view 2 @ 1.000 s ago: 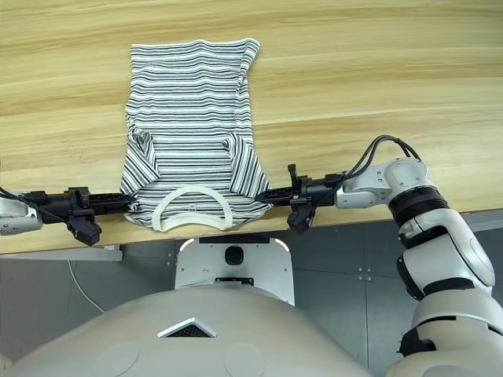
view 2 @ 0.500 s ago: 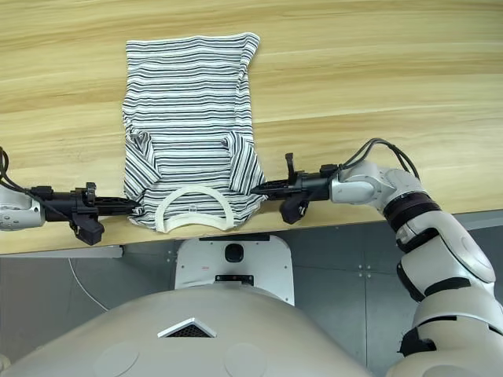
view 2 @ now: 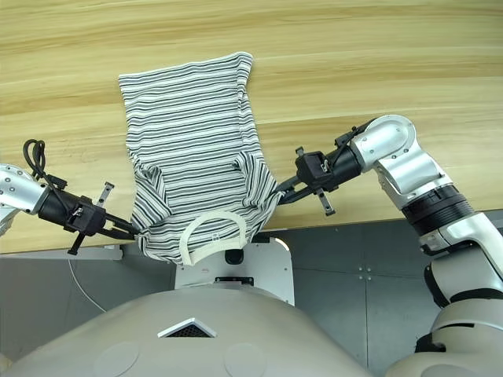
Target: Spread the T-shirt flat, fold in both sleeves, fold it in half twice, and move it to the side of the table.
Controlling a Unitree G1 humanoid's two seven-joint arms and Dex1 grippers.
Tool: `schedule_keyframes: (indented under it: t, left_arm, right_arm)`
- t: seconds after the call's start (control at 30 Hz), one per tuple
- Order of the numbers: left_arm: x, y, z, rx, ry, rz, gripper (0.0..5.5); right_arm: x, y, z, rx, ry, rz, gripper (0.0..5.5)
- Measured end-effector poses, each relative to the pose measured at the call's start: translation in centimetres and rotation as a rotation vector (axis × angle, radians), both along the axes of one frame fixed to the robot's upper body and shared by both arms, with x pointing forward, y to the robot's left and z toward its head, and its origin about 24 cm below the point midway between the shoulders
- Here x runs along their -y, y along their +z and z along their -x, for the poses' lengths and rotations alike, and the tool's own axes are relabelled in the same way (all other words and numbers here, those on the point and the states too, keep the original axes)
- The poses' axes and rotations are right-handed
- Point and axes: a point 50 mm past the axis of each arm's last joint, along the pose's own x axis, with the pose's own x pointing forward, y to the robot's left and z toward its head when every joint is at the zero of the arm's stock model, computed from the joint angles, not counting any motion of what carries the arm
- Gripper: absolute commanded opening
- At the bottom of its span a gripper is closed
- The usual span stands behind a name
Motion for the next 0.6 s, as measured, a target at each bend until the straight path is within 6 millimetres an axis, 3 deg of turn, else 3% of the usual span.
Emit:
schedule_keyframes:
  t: [0.2, 0.3, 0.47, 0.6]
  left_arm:
    - [0.0, 1.1, -1.9, -0.070, 0.145, 0.111, 0.11]
    - [-0.4, 1.0, -4.8, -0.103, 0.322, 0.249, 0.11]
    - [-0.9, -1.1, -8.3, -0.230, 0.587, 0.444, 0.11]
    - [-1.4, -2.3, -9.9, -0.303, 0.745, 0.520, 0.11]
  right_arm:
    - [-0.5, 0.6, -0.8, -0.040, -0.077, -0.073, 0.10]
    - [-0.9, -0.3, -2.6, -0.073, -0.276, -0.194, 0.10]
    - [-1.3, -3.0, -5.2, -0.211, -0.602, -0.386, 0.10]
    - [-1.5, -4.4, -7.0, -0.256, -0.791, -0.383, 0.10]
